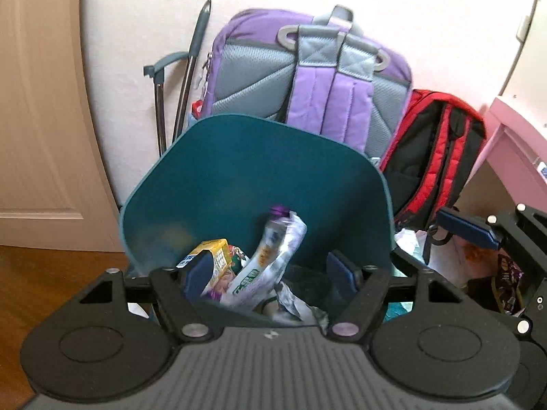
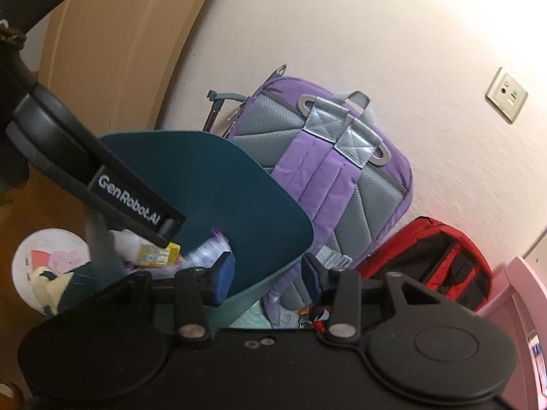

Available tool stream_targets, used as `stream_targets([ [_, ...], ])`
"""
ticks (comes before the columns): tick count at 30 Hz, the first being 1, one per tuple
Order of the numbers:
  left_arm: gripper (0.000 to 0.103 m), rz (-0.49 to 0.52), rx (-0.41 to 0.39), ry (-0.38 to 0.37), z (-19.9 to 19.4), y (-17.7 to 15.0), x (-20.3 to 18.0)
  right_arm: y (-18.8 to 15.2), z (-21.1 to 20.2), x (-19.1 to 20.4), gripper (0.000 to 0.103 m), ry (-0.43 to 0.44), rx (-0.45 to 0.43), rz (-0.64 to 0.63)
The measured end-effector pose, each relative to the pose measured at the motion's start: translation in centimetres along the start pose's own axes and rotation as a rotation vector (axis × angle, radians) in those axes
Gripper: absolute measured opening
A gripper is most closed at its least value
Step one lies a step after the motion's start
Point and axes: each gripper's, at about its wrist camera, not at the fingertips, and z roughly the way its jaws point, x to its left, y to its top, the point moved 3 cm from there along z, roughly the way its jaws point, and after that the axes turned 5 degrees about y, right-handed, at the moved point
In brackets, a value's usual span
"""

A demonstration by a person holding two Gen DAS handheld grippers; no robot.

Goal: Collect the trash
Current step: 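Open both tools inside the teal bin to drop the items, then raise both open tools out of the teal bin, then lower both tools toward the grey paper bag and white paper sheet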

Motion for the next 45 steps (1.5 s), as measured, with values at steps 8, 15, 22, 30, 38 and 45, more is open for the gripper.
stream_targets([
  [8,0.073,0.008,-0.038,0.005,-5.7,-2.0,-0.9,-1.0,-5.9,0.3,0.045,0.007,-0.024,0.059],
  [15,0.073,0.020,-0.065,0.003,-10.2,-4.5,-1.1,-2.3,-10.7,0.9,0.045,0.042,-0.042,0.123],
  [22,0.073,0.035,-0.068,-0.010,-13.4,-7.5,-1.5,-4.0,-14.5,1.5,0.046,0.091,-0.054,0.194],
  [30,0.081,0.055,-0.047,-0.027,-15.1,-12.4,-1.5,-7.4,-17.2,2.1,0.048,0.160,-0.058,0.288],
  [38,0.084,0.054,0.013,-0.059,-14.3,-17.6,-0.9,-12.3,-17.5,3.4,0.051,0.252,-0.050,0.426],
  [45,0.092,0.036,0.091,-0.051,-9.8,-22.3,0.5,-18.1,-14.8,6.1,0.052,0.289,0.027,0.469],
])
